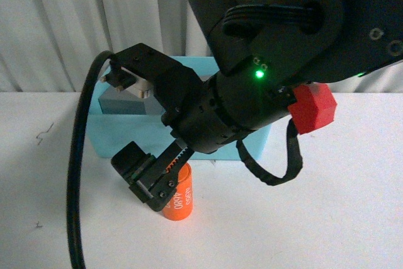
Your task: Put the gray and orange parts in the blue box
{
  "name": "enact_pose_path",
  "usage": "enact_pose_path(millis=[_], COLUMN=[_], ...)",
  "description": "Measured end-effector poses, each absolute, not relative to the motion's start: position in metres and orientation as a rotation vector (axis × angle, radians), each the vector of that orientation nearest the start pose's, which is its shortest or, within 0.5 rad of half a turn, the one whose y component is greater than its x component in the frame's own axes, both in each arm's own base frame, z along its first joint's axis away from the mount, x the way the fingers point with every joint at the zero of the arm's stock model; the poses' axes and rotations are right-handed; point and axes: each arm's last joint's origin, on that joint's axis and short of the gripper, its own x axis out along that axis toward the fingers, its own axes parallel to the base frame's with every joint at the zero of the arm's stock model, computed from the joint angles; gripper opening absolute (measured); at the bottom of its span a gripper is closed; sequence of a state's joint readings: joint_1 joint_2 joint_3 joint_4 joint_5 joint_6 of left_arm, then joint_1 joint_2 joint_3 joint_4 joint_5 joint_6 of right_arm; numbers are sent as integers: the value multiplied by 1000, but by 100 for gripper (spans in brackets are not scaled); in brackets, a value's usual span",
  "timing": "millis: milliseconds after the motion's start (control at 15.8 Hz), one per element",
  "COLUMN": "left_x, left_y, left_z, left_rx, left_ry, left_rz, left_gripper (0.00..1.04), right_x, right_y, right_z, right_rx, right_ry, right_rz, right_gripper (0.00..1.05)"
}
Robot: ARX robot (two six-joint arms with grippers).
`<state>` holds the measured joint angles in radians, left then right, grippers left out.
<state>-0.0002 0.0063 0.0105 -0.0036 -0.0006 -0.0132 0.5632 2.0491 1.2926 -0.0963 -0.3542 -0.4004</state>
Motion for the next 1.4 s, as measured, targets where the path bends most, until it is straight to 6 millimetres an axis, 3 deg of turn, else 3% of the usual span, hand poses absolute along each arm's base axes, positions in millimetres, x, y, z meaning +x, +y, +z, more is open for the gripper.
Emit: enact_pose_path(millis=[381, 1396], left_x=[97, 97], left_y=[0, 0], left_z=[166, 166], left_rx=[-13, -13], left_ry=[-1, -1], left_rz=[0, 0], left_gripper=[98, 98], right_x=[354, 356], right_y=[247, 244], right_z=[116, 94], right_rx=[-471, -443], right_ry=[748, 798], right_rz=[983, 876], right_gripper=[98, 98])
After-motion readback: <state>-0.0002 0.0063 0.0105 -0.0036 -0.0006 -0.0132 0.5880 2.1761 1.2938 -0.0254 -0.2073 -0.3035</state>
